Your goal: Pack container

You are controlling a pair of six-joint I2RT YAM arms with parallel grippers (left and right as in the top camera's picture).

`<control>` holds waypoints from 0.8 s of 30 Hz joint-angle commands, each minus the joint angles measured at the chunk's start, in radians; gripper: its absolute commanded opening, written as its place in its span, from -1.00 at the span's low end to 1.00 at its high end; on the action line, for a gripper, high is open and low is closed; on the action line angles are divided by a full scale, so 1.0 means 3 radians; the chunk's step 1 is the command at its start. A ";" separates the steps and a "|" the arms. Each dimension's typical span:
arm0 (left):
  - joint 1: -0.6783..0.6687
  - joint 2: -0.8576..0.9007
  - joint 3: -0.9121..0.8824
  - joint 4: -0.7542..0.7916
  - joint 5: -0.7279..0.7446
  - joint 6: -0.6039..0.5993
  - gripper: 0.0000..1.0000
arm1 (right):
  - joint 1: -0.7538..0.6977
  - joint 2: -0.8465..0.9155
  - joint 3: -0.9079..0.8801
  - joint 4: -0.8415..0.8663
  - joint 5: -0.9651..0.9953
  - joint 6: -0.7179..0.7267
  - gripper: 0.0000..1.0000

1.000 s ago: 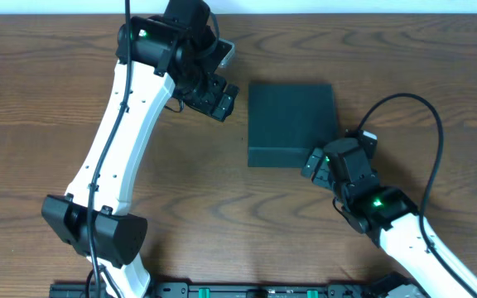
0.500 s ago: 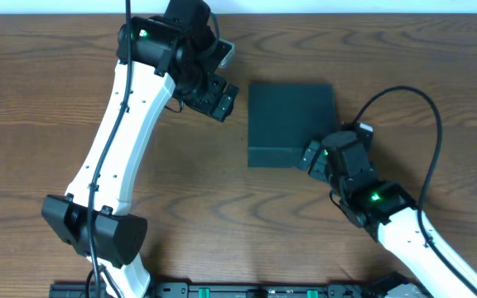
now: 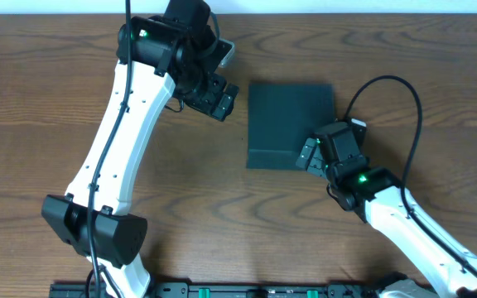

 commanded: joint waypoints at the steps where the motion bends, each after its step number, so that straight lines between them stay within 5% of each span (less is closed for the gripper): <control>1: 0.0011 0.0036 -0.0027 -0.0006 -0.0022 -0.0003 0.91 | -0.0027 0.0134 0.0042 -0.0022 -0.0024 -0.0056 0.98; 14: -0.0103 -0.0019 -0.0027 -0.0259 0.0253 0.0029 0.92 | -0.0028 0.0154 0.0057 -0.0013 0.0069 -0.0088 0.99; 20: -0.0671 -0.0362 -0.0118 -0.0362 -0.0843 -0.0490 0.91 | -0.0027 0.0103 0.0062 -0.0020 0.0052 -0.0084 0.99; 24: -0.0927 -0.0660 -0.0366 -0.0476 -0.0951 -0.0590 0.91 | -0.0027 0.0014 0.0062 -0.0023 0.0028 -0.0088 0.99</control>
